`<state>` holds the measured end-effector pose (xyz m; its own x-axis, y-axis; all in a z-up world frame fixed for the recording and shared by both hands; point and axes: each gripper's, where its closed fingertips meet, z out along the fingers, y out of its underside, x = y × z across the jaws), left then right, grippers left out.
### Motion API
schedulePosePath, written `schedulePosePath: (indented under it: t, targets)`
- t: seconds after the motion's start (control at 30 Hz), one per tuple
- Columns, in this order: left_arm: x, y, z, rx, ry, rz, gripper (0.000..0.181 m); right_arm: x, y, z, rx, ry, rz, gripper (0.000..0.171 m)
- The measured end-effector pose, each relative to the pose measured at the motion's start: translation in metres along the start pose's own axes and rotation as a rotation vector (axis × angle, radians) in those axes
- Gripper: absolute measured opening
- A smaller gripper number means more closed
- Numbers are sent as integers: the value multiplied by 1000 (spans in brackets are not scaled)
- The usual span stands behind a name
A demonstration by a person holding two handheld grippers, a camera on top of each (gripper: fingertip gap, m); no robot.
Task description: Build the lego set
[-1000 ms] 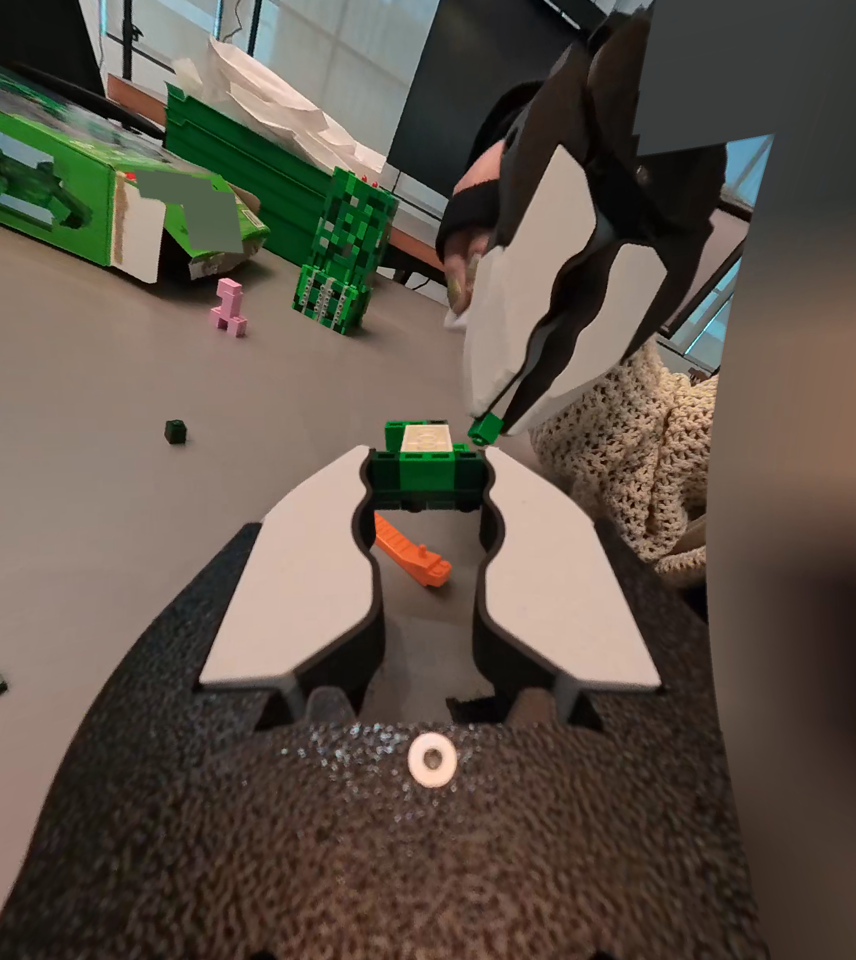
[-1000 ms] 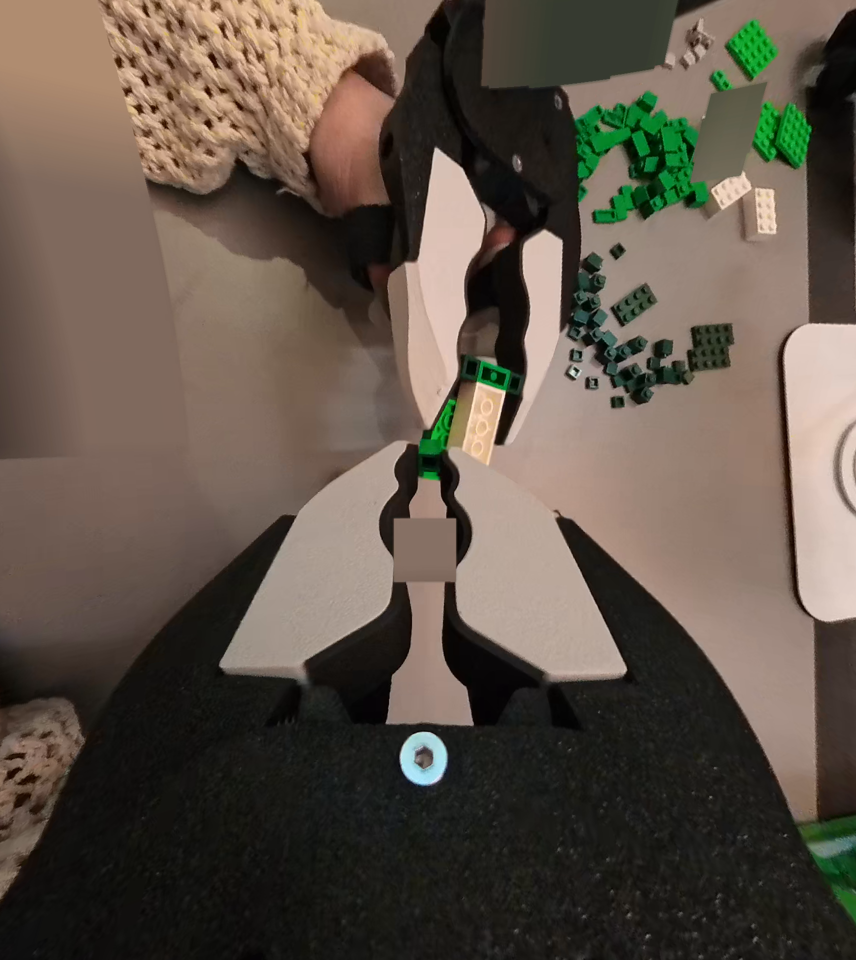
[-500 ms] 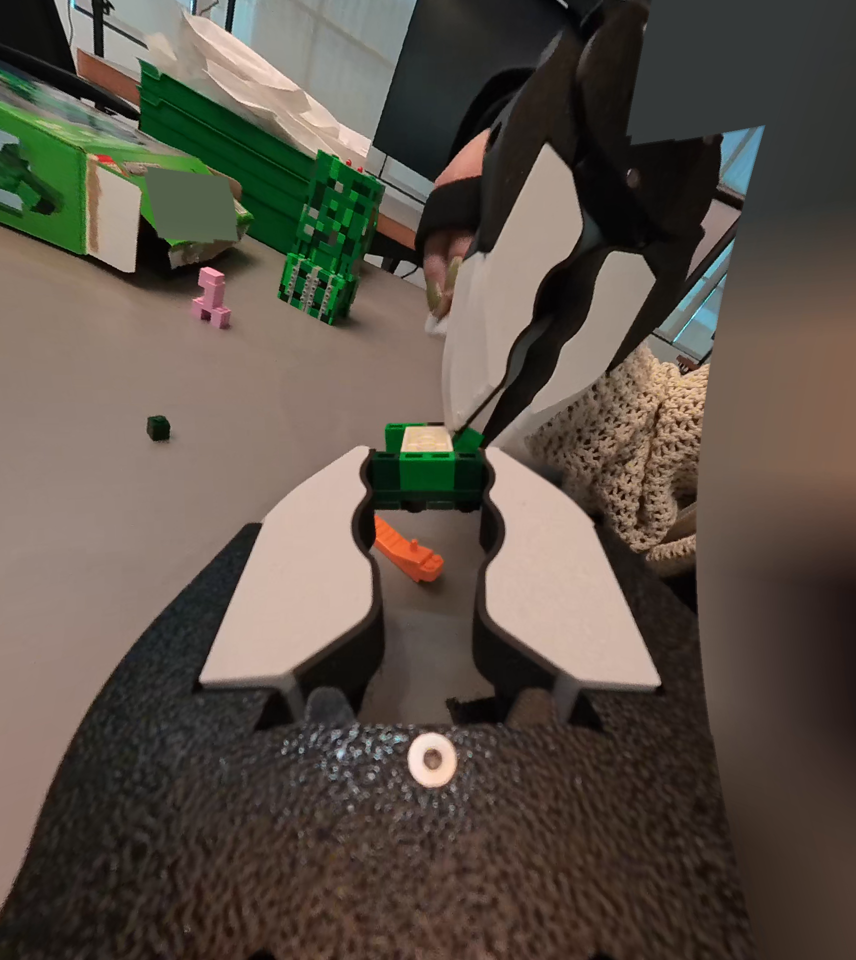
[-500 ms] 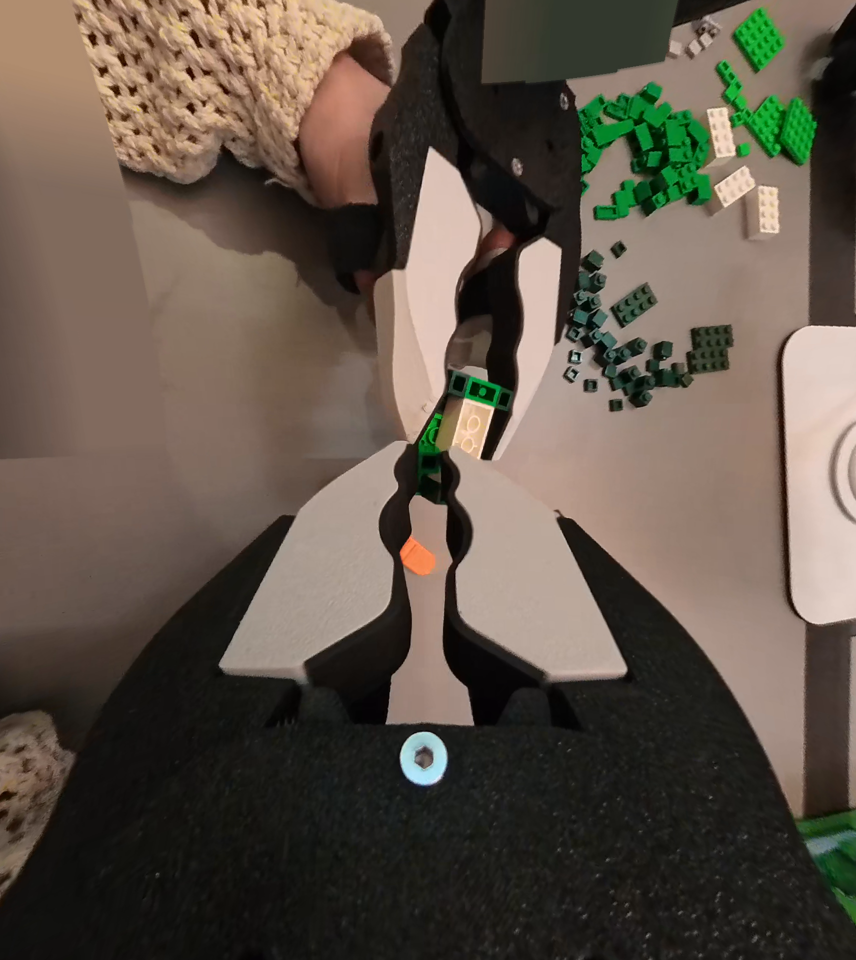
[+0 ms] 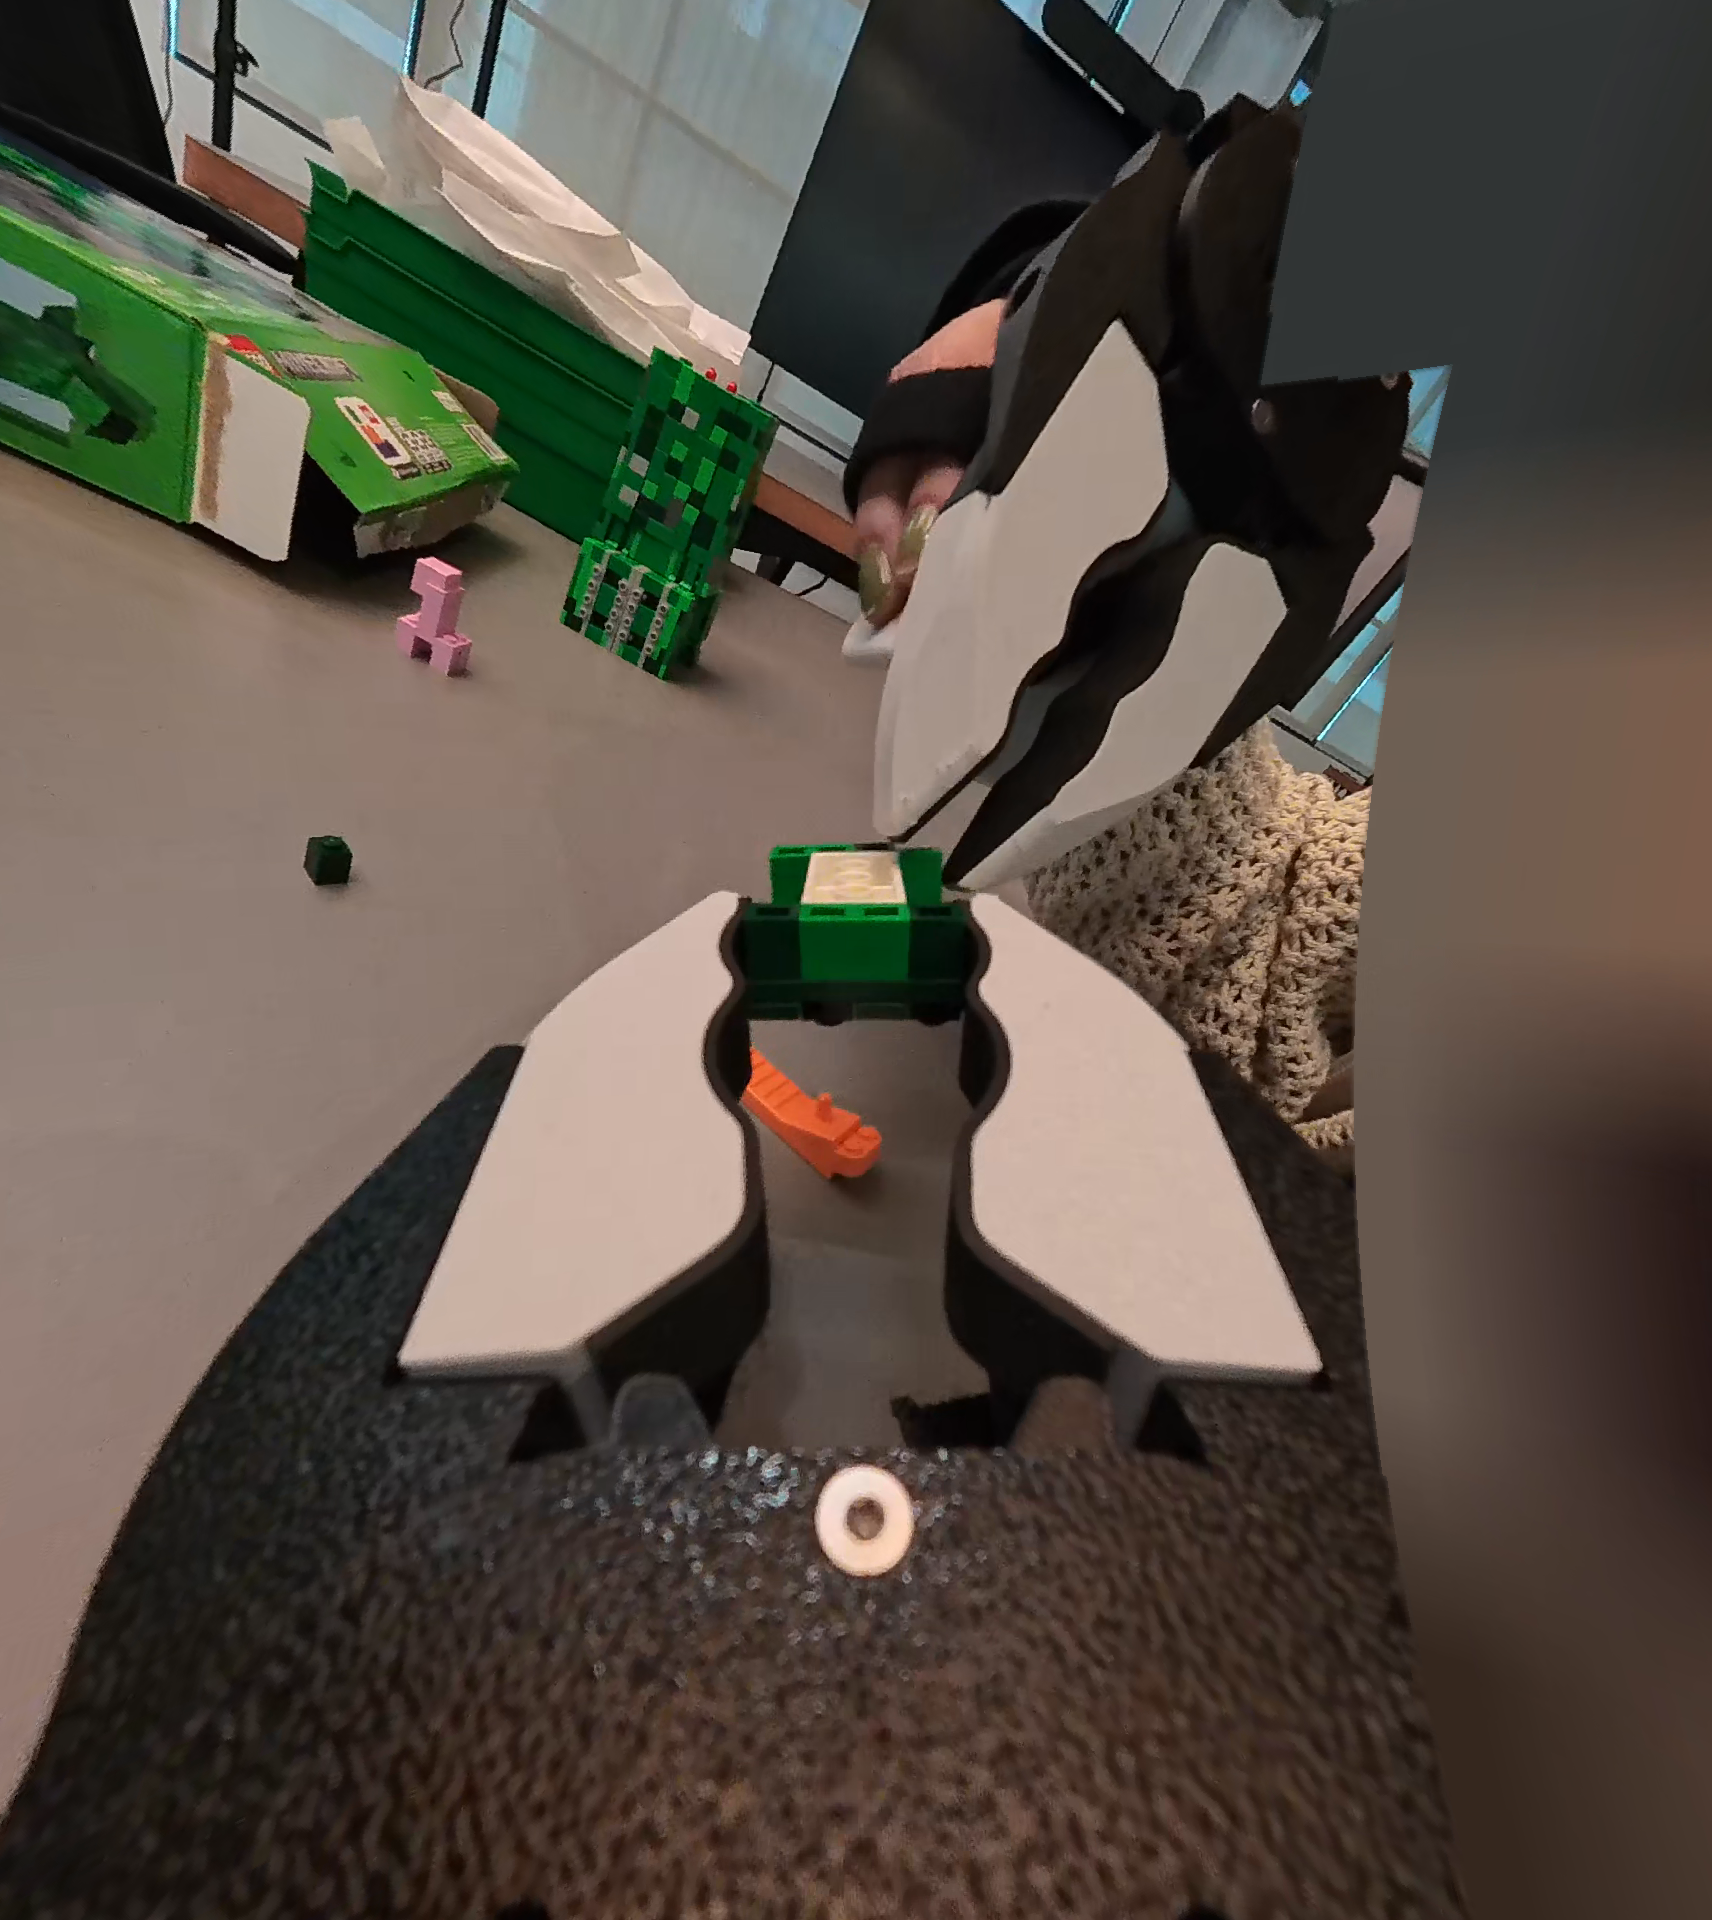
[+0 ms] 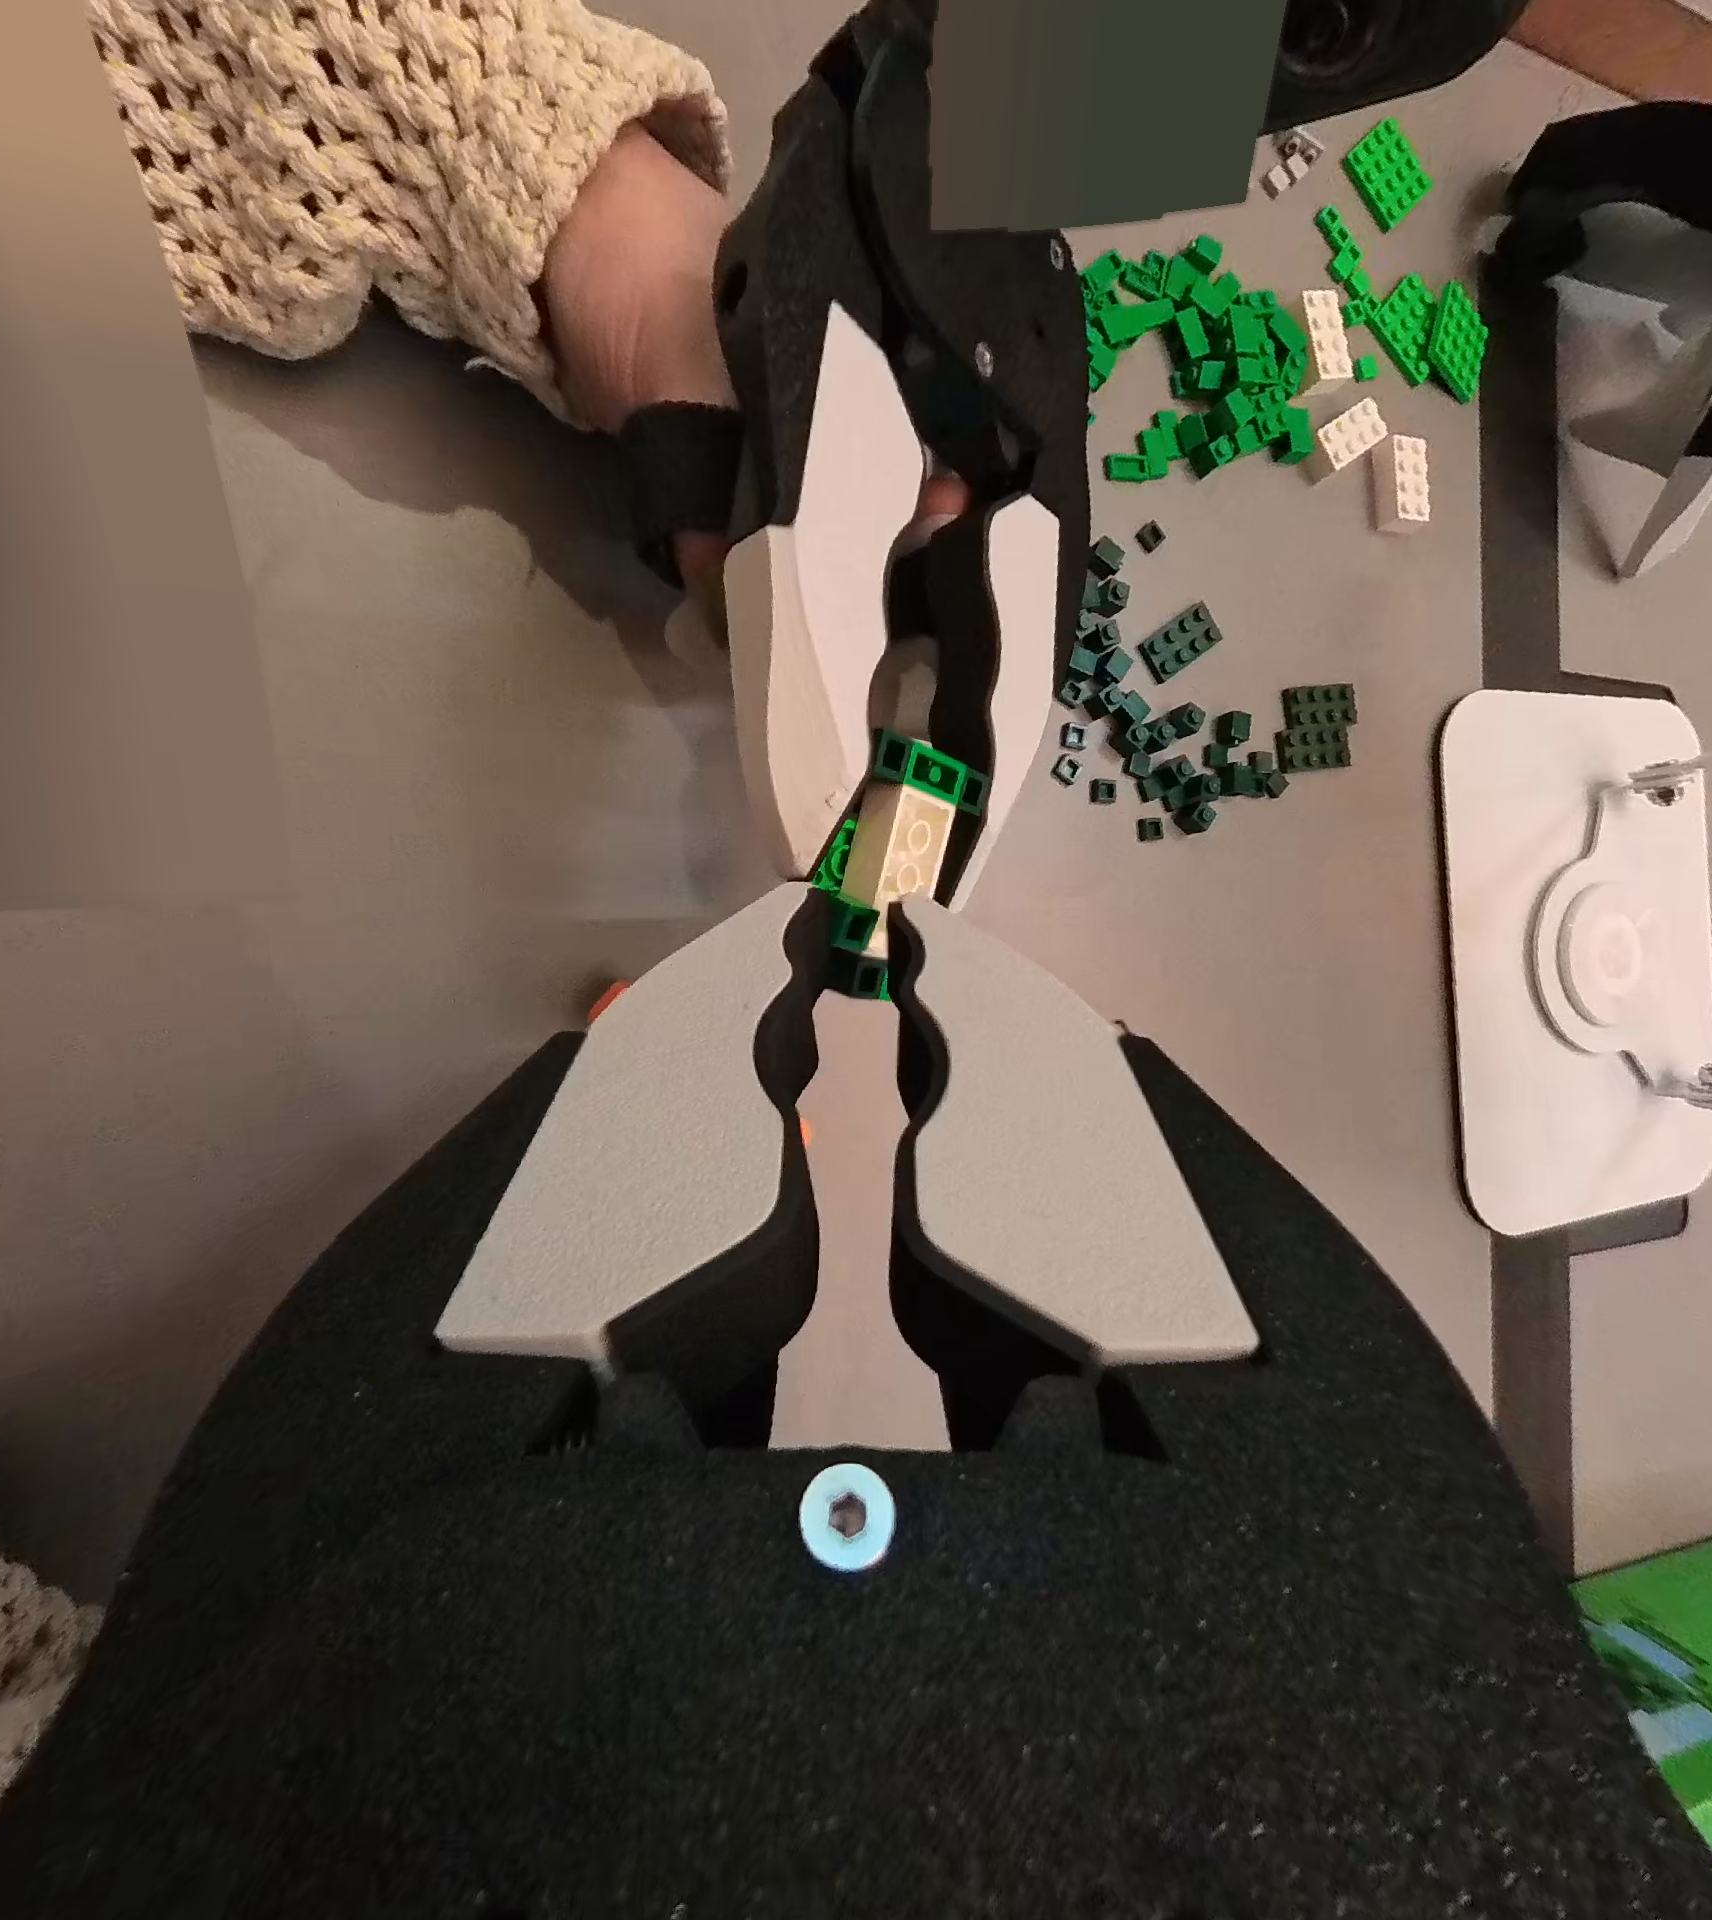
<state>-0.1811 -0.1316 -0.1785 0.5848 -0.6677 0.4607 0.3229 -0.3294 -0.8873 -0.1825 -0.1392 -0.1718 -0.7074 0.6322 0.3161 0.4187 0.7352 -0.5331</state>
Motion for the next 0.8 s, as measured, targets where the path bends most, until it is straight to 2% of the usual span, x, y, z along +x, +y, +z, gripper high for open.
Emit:
schedulePosePath:
  t: [0.8]
  targets:
    - [-5,-11,-8,93,-3,-46,36,14,-7,-3,47,109,-52,9]
